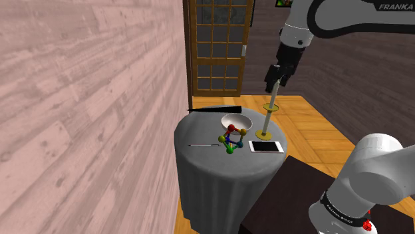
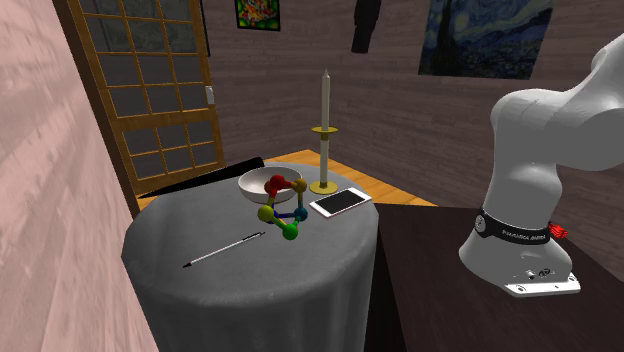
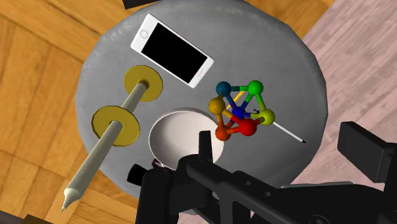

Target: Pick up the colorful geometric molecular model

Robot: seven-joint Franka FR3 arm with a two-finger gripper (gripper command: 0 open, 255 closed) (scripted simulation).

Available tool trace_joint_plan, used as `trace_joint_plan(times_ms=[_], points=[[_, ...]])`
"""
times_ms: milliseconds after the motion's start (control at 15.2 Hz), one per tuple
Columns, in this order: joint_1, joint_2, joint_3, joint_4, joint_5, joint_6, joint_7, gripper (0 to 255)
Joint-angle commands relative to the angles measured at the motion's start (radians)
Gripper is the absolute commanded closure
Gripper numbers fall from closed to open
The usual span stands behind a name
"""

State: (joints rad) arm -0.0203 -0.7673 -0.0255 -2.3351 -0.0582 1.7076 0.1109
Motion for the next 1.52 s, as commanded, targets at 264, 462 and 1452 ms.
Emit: trace_joint_plan(times_ms=[264, 462, 1452], points=[[-0.016, 0.110, 0.014, -0.027, -0.002, 0.114, 0.057, 0], [-0.028, 0.203, 0.024, -0.034, -0.006, 0.197, 0.099, 0], [-0.082, 0.751, 0.039, 0.104, -0.056, 0.513, 0.315, 0]])
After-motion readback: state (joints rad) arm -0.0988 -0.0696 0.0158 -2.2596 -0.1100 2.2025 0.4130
